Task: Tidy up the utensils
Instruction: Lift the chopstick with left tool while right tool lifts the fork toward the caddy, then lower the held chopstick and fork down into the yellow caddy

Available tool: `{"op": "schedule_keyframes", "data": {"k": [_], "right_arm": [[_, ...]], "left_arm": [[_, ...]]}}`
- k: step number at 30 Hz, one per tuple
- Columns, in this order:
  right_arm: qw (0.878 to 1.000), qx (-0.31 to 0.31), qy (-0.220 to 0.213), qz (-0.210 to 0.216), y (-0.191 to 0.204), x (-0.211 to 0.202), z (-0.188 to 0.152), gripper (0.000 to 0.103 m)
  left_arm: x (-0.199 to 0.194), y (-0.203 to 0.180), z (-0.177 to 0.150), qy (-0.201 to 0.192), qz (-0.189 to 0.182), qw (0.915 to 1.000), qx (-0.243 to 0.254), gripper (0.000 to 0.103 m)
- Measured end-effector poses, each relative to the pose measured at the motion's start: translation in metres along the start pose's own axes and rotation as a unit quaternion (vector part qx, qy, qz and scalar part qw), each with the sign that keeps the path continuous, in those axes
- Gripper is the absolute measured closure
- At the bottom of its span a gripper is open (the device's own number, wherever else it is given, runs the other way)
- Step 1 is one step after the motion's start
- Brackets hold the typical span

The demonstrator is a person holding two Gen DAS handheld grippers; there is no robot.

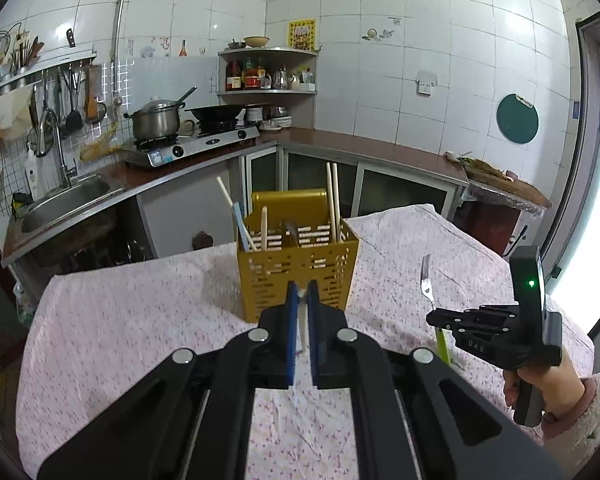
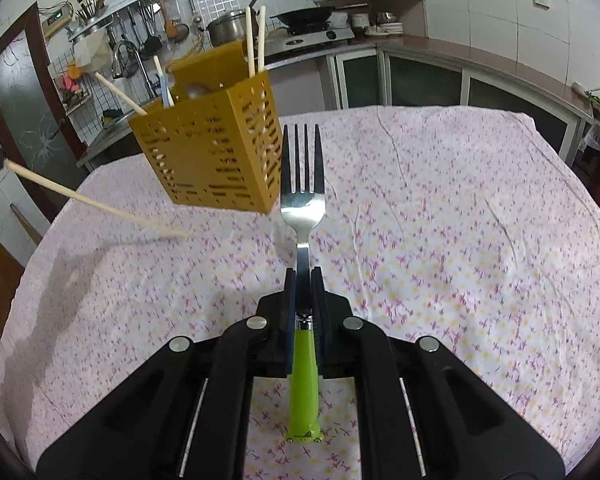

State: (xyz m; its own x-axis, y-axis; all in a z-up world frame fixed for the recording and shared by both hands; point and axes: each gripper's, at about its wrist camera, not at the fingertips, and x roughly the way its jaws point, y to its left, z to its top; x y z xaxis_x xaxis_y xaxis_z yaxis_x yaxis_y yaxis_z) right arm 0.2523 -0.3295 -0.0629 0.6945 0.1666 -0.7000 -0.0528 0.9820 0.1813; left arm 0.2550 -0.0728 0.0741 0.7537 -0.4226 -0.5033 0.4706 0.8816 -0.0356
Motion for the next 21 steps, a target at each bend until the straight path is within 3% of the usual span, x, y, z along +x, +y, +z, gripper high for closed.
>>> {"op": "schedule_keyframes", "data": {"k": [11, 21], "right_arm": [[0.998, -0.019, -0.053, 0.002, 0.015, -0.018, 0.051, 0.095], [0.995, -0.046, -0.084, 0.005, 0.035, -0.035, 0.110, 0.095]], "left_arm": [[-0.002, 0.005, 0.040, -0.014, 0.007, 0.9998, 0.010, 0.098], [-0.011, 0.008, 0.093, -0.052, 0.011, 0.9985, 0.014, 0.098]]}}
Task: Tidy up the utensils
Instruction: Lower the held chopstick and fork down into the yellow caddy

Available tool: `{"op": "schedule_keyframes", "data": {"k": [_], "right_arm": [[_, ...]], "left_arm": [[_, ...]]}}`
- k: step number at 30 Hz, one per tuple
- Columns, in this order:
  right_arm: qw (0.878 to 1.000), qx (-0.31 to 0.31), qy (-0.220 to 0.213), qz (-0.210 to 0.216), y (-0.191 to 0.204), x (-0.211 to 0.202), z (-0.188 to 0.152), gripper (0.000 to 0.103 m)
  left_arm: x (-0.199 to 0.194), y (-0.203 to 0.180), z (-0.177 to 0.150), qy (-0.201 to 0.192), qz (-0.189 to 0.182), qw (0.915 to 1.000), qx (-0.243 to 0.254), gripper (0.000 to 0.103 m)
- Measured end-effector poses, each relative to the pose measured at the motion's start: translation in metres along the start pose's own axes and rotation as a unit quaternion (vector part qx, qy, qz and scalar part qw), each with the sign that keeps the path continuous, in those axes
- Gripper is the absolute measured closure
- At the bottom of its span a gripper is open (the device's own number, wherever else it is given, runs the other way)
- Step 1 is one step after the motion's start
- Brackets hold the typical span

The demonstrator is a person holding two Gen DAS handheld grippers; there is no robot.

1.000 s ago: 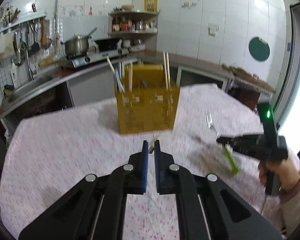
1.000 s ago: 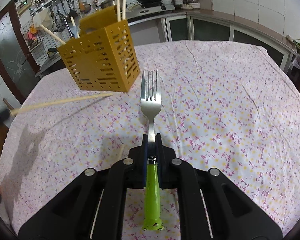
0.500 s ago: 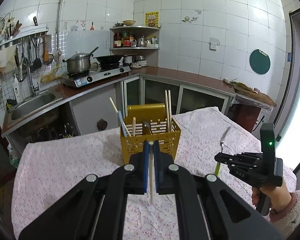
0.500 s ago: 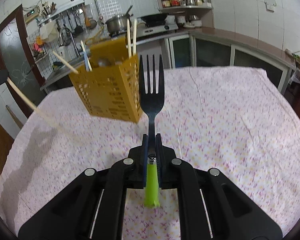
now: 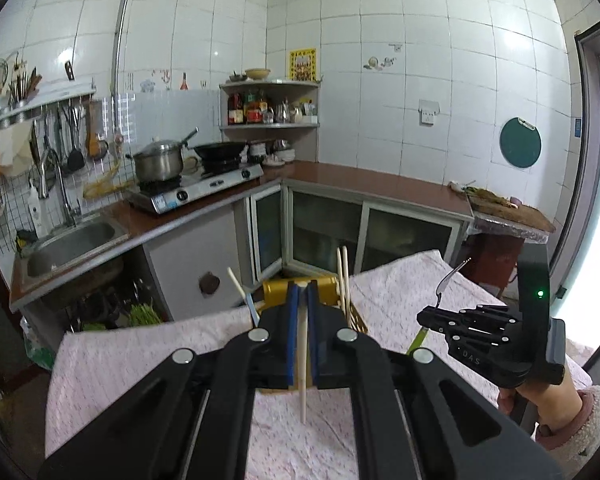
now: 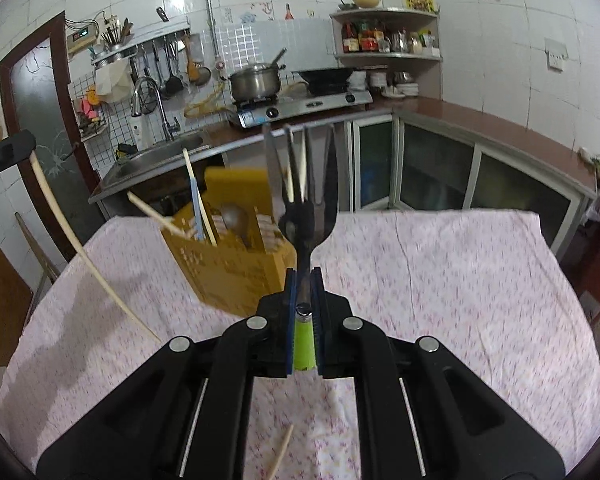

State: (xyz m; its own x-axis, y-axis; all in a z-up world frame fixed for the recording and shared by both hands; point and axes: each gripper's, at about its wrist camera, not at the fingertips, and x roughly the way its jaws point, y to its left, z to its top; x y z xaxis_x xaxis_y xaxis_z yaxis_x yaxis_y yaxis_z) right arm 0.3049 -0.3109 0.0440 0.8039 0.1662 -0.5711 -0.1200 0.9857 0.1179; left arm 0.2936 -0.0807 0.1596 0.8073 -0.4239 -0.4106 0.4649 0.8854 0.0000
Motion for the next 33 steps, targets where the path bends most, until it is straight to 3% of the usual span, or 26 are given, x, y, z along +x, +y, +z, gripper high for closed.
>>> {"op": "schedule_keyframes", "data": {"k": [9, 18, 33], "right_arm": [[0.999, -0.016, -0.029, -0.001, 0.009, -0.003, 0.056, 0.095], [0.999, -0.031, -0.043, 0.000, 0.024, 0.009, 0.099, 0.095], [0.999, -0.037, -0.027, -0.011, 0.038, 0.060, 0.083, 0.095]], "left_arm": [[0.002, 0.010, 0.051, -0.036, 0.021, 0.9991, 0.006, 0.098], [0.002, 0.021, 0.077, -0.072, 0.034, 0.9968, 0.007, 0.098], [0.056, 0.042, 0.061, -0.053, 0.032, 0.9980, -0.016, 0.098]]}}
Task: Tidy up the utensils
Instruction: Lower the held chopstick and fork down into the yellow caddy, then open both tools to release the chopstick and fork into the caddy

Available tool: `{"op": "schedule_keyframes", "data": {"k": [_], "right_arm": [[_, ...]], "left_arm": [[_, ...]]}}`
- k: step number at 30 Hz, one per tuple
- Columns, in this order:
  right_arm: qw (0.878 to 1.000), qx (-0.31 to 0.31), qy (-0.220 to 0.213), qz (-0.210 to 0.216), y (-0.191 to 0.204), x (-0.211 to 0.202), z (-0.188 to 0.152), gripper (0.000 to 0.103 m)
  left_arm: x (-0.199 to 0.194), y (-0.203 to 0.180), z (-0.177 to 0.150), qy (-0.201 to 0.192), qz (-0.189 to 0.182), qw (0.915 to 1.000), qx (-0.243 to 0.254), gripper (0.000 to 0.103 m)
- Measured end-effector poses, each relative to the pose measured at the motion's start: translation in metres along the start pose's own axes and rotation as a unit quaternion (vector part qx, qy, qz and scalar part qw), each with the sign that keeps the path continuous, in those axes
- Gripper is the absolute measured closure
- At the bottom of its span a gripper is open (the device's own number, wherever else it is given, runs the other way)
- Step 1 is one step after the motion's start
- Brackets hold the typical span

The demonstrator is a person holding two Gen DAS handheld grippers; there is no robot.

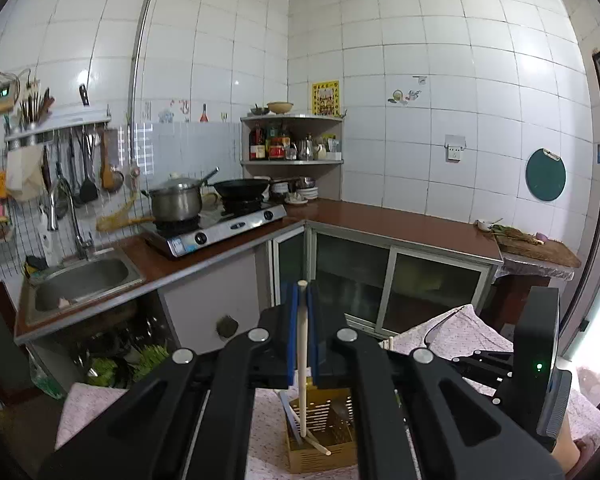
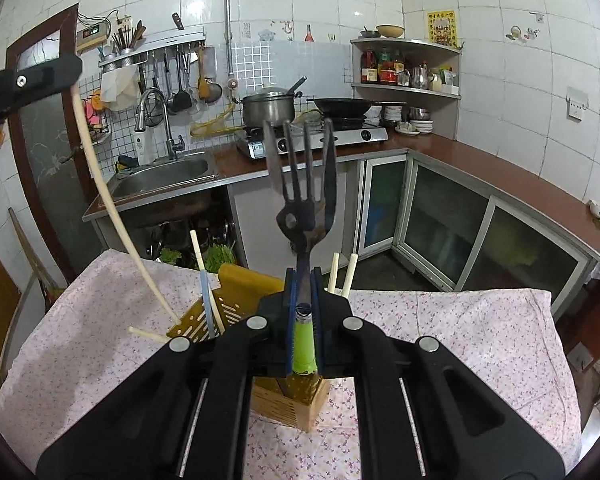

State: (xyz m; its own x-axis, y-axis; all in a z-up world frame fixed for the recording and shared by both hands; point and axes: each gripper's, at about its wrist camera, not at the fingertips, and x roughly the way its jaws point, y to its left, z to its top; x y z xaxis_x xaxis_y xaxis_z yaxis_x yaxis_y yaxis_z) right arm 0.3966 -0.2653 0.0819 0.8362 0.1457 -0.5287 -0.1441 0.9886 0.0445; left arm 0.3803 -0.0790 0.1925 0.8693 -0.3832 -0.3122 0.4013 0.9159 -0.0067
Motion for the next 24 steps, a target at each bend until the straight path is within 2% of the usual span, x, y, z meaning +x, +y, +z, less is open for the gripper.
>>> {"op": "schedule_keyframes", "data": {"k": [12, 19, 24], "right_arm": [[1.000, 0.007, 0.006, -0.016, 0.002, 0.023, -0.017, 0.095], [0.999, -0.001, 0.033, -0.019, 0.005, 0.045, -0.038, 0.095], [0.998, 0.006, 0.054, -0.020, 0.001, 0.059, -0.054, 0.095]], "left_arm": [[0.039, 0.012, -0.046, 0.029, 0.010, 0.9993, -0.023, 0.098], [0.064, 0.016, -0.086, 0.061, 0.014, 0.9973, -0.038, 0.098], [0.073, 0.021, -0.103, 0.068, 0.033, 0.9955, -0.057, 0.097]]}}
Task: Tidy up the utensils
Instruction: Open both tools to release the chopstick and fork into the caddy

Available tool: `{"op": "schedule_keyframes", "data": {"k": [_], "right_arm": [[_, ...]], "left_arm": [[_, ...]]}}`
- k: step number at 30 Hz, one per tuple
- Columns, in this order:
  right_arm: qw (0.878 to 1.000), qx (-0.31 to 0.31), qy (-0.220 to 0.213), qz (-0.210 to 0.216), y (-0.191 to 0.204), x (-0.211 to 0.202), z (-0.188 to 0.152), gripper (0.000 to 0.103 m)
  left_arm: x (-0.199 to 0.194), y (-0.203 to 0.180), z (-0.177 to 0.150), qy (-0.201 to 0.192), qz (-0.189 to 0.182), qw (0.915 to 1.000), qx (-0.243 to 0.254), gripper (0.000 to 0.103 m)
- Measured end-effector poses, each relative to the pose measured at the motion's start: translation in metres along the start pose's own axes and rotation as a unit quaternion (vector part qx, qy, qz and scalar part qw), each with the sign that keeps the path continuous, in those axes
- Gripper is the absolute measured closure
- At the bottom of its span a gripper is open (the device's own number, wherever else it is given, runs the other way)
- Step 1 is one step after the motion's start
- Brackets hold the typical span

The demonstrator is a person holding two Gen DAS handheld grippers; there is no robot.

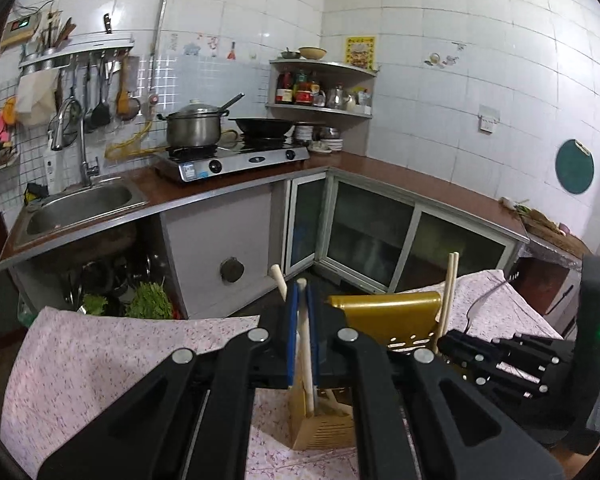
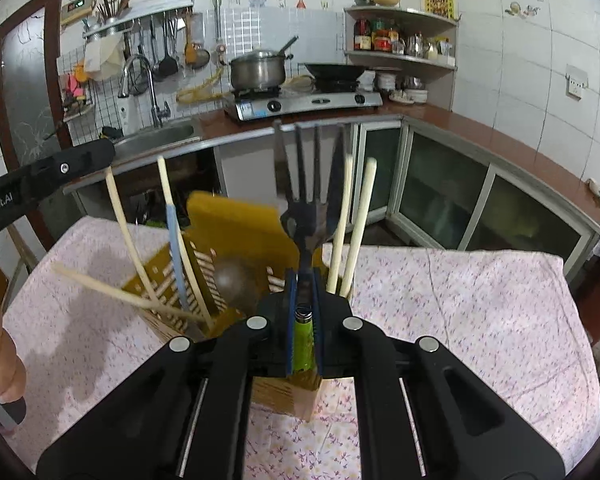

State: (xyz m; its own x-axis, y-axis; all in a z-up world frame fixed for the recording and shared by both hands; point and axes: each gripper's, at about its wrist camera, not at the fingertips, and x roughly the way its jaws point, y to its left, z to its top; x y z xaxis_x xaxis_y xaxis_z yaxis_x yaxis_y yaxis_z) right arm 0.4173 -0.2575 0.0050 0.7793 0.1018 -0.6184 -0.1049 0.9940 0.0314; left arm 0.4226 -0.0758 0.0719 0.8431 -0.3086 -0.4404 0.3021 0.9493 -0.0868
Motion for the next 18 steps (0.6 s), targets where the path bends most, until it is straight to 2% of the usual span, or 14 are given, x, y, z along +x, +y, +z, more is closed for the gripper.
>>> {"op": "schedule_keyframes", "data": {"k": [5, 6, 9, 11, 12, 13, 14, 15, 18], "right_arm": [[1.000, 0.024, -0.001, 0.003, -0.004, 0.004, -0.008, 0.094], [1.000, 0.028, 0.001, 0.006, -0.005, 0.002, -0.009, 0.088], [1.000, 0.027, -0.008, 0.014, -0.008, -0.013, -0.010, 0.080], [0.999, 0.028, -0.015, 0.015, -0.011, -0.025, -0.008, 0.069], [0.999, 0.031, -0.018, 0.018, -0.013, -0.032, -0.006, 0.061], [0.999, 0.033, -0.022, 0.018, -0.015, -0.040, -0.005, 0.059], [0.999, 0.033, -0.028, 0.014, -0.019, -0.051, -0.003, 0.058], [0.999, 0.033, -0.032, 0.013, -0.021, -0.059, -0.003, 0.057], [0.998, 0.037, -0.044, 0.001, -0.031, -0.090, -0.007, 0.050]], "left_arm": [[-0.011, -0.008, 0.002, 0.001, -0.004, 1.0000, -0.002, 0.097], [-0.017, -0.010, 0.004, -0.003, -0.006, 1.0000, 0.000, 0.097], [-0.030, -0.011, 0.012, -0.002, -0.018, 0.9998, -0.006, 0.096], [-0.039, -0.012, 0.016, 0.001, -0.027, 0.9995, -0.014, 0.095], [-0.046, -0.012, 0.019, 0.000, -0.031, 0.9994, -0.018, 0.084], [-0.052, -0.013, 0.021, -0.002, -0.028, 0.9994, -0.020, 0.072], [-0.058, -0.014, 0.022, -0.007, -0.022, 0.9995, -0.020, 0.044], [-0.069, -0.014, 0.023, -0.021, -0.015, 0.9995, -0.020, 0.035], [-0.090, -0.018, 0.022, -0.019, -0.017, 0.9996, -0.015, 0.034]]}}
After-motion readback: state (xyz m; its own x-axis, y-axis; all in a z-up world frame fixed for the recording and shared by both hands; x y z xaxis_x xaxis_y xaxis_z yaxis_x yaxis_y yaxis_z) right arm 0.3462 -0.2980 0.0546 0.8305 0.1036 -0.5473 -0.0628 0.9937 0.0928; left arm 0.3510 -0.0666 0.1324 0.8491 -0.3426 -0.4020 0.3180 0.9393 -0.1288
